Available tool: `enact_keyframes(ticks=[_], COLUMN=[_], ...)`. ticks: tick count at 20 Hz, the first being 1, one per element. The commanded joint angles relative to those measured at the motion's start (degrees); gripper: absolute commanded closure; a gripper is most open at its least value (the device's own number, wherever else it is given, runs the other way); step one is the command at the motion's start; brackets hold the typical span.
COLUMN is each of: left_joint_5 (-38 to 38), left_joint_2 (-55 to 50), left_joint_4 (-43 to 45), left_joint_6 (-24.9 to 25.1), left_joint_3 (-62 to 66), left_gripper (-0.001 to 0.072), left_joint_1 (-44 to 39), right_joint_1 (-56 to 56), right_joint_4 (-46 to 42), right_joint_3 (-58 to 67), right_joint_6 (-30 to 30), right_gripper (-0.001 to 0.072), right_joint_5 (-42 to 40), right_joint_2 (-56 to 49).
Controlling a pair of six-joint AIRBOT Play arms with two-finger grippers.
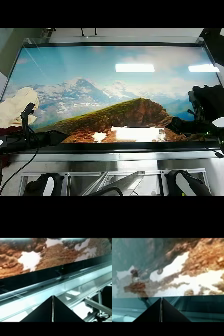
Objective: Fold the shirts.
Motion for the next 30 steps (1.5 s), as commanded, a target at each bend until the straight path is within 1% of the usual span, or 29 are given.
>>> enact_keyframes(ticks=[1, 5, 7, 8, 9, 11, 12, 13, 14, 17, 19, 21, 25, 27, 30], left_joint_5=[-0.07, 0.15, 1.42, 2.95, 4.87, 7.82, 8.63, 9.88, 11.06, 13.07, 13.18, 13.29, 12.46, 12.98, 12.66], left_joint_2=[0.07, 0.07, -0.11, -1.11, -3.06, -7.87, -10.99, -14.16, -17.70, -29.05, -37.27, -45.75, -59.87, -64.46, -69.11], left_joint_4=[0.00, -0.02, 0.31, 1.81, 4.87, 13.46, 18.60, 23.54, 28.72, 42.80, 49.72, 50.64, 50.71, 51.45, 53.20], left_joint_6=[0.00, -0.02, -0.02, -0.13, -1.38, -4.87, -6.19, -8.66, -9.20, -10.25, -10.71, -12.07, -11.93, -11.52, -11.39], left_joint_3=[-0.02, -0.02, 0.35, 2.01, 5.07, 12.96, 17.94, 22.56, 27.54, 40.22, 45.94, 49.83, 54.27, 54.55, 54.55], left_gripper=[0.0695, 0.0695, 0.0695, 0.0695, 0.0695, 0.0691, 0.0369, 0.0024, 0.0001, 0.0001, 0.0001, 0.0001, 0.0001, 0.0001, 0.0000], left_joint_1=[0.04, 0.04, 0.13, 0.17, 0.17, 0.17, 0.17, 0.20, 0.17, 0.20, 1.77, 6.19, 14.19, 16.61, 18.03], right_joint_1=[0.04, 0.04, 0.04, 0.04, 0.04, 0.04, 0.04, 0.04, 0.04, 0.04, 0.04, 0.04, 0.04, 0.04, 0.04], right_joint_4=[0.00, 0.00, 0.00, 0.00, 0.00, 0.00, 0.00, 0.00, 0.00, 0.02, 0.00, 0.00, 0.00, 0.00, 0.00], right_joint_3=[-0.02, -0.02, -0.02, -0.02, -0.02, -0.02, -0.02, -0.02, -0.02, -0.02, -0.02, -0.02, -0.02, -0.02, -0.02], right_joint_6=[0.02, 0.02, 0.02, 0.02, 0.02, 0.02, 0.02, 0.02, 0.02, 0.02, 0.02, 0.02, 0.02, 0.02, 0.02], right_gripper=[0.0695, 0.0694, 0.0694, 0.0694, 0.0695, 0.0695, 0.0695, 0.0694, 0.0695, 0.0694, 0.0695, 0.0695, 0.0694, 0.0694, 0.0694], right_joint_5=[0.11, 0.11, 0.11, 0.11, 0.11, 0.13, 0.11, 0.11, 0.11, 0.11, 0.11, 0.11, -0.09, -1.46, -1.55], right_joint_2=[0.04, 0.04, 0.04, 0.04, 0.04, 0.04, 0.04, 0.02, 0.04, -0.09, -0.13, -0.09, -0.13, -0.20, -0.17])
